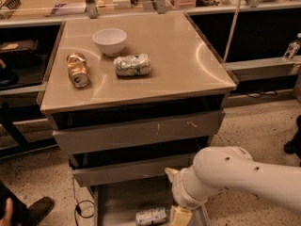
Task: Pick blue plastic bottle from bottom drawer and place on counter
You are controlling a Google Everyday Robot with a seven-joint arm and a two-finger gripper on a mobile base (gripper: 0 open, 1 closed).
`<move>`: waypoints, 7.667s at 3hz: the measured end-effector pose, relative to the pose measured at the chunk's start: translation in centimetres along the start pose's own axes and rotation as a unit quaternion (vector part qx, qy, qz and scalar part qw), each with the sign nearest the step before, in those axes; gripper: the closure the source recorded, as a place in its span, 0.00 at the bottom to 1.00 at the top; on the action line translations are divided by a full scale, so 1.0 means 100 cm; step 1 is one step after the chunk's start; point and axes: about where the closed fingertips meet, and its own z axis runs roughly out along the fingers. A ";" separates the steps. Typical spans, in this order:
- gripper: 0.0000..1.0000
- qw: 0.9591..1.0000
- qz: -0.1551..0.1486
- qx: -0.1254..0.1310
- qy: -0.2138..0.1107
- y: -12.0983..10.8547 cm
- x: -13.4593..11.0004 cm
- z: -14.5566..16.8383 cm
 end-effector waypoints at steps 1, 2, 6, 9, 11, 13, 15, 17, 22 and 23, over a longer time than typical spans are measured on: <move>0.00 1.000 0.005 -0.005 0.014 -0.011 0.026 0.035; 0.00 0.999 0.016 -0.014 0.032 -0.032 0.069 0.087; 0.00 0.998 0.035 -0.057 -0.014 -0.071 0.140 0.244; 0.00 0.997 0.037 -0.055 -0.041 -0.062 0.131 0.290; 0.00 0.995 0.035 -0.066 -0.062 -0.066 0.122 0.343; 0.00 0.993 0.035 -0.095 -0.060 -0.065 0.132 0.384; 0.00 0.991 0.045 -0.115 -0.049 -0.059 0.154 0.413; 0.00 0.989 0.044 -0.134 -0.039 -0.052 0.166 0.434; 1.00 0.989 0.044 -0.134 -0.039 -0.052 0.166 0.434; 1.00 0.989 0.044 -0.134 -0.039 -0.052 0.166 0.434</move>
Offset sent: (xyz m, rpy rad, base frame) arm 0.0617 -0.0567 -0.1914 -0.1044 0.0837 -0.0431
